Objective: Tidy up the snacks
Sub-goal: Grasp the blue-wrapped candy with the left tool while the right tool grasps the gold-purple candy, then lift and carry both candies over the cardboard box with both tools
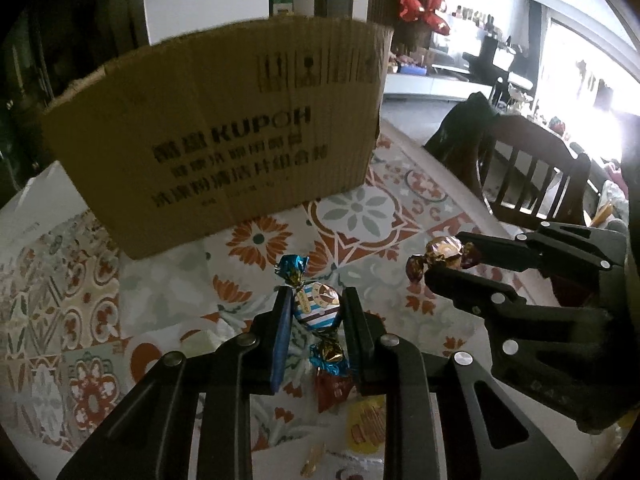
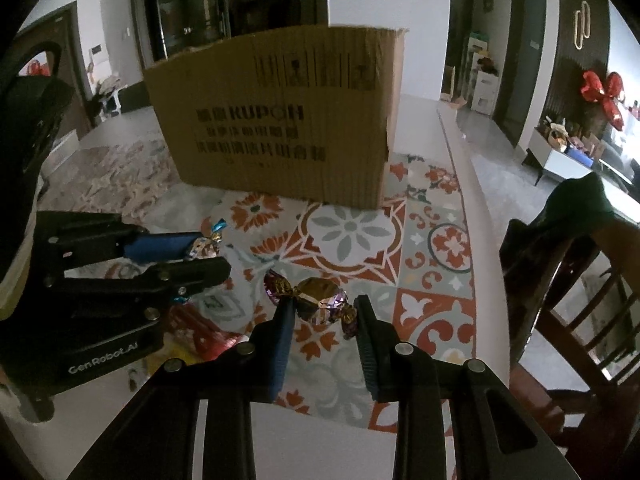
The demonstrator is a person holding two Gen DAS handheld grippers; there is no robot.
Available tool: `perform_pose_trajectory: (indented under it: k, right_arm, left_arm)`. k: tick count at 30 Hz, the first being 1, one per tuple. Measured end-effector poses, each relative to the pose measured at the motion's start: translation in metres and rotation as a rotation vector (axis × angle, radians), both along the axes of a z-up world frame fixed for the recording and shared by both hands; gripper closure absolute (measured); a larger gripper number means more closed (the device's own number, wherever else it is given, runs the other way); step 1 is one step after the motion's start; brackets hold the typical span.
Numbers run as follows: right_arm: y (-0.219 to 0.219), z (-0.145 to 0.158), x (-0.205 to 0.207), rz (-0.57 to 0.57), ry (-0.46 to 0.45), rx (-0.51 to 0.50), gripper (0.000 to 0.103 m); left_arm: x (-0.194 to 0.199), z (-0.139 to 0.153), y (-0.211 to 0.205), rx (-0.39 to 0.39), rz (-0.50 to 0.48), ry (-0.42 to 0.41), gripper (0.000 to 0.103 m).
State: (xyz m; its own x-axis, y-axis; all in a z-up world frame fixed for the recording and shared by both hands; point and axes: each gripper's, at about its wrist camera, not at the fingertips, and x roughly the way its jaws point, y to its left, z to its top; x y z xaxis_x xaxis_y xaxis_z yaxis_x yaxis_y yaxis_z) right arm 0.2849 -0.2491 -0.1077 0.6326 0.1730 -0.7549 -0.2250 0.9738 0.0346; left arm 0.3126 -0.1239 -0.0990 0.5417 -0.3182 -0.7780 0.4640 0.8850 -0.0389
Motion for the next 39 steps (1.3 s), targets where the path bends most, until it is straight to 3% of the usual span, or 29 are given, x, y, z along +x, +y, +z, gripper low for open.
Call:
perform_pose_trajectory:
  k: [23, 39]
  right_arm:
    - [0.02, 0.092, -0.018, -0.02, -0.217, 0.084, 0.072]
    - [0.032, 0.141, 0.012, -0.017, -0.322, 0.114, 0.071]
  left_arm:
    - [-0.03, 0.105, 0.042, -0.079, 0.03, -0.243, 0.078]
    - [-0.01, 0.157, 0.06, -0.083, 0.074, -0.38, 0.078]
